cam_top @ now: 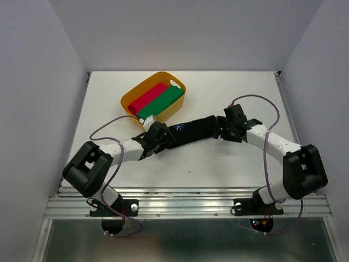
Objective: Roll the t-shirts
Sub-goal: Pick up the T-shirt from the center of the board.
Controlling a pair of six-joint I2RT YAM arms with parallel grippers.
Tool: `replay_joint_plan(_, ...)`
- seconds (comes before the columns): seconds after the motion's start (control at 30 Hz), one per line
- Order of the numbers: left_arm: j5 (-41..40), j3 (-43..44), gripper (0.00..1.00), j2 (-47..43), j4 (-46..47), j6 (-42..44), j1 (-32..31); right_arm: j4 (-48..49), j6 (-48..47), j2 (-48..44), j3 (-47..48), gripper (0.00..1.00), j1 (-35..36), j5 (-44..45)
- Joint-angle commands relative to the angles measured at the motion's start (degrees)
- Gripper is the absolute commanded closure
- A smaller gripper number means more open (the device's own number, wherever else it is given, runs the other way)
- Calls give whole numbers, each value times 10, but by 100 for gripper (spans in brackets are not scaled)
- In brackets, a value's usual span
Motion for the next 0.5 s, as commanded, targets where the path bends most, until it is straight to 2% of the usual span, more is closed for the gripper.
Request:
replay_joint_plan(0.0, -12, 9, 25, 26, -3, 3, 1, -1, -7, -19, 2, 15, -3, 1)
replay_joint_plan(0.1, -10, 14, 31, 36, 0, 7, 1, -2, -7, -17, 3, 16, -3, 1)
replay_joint_plan(0.17, -12, 17, 40, 39, 1, 12, 1, -1, -8, -15, 3, 16, -3, 2)
replay_joint_plan(0.27, -11, 18, 71, 33, 4, 24, 1, -1, -10, -13, 7, 15, -3, 2)
replay_joint_plan(0.3, -12, 18, 86, 30, 4, 30, 1, -1, -11, -12, 7, 15, -3, -1)
replay_joint_plan(0.33, -11, 18, 92, 28, 5, 34, 1, -1, -11, -12, 9, 14, -3, -3)
replay_joint_plan(0.4, -11, 18, 100, 23, 2, 44, 1, -2, -14, -8, 16, 13, -3, -13)
replay_joint_plan(0.47, -10, 22, 100, 17, -6, 53, 1, -1, -14, -4, 22, 13, -8, -25)
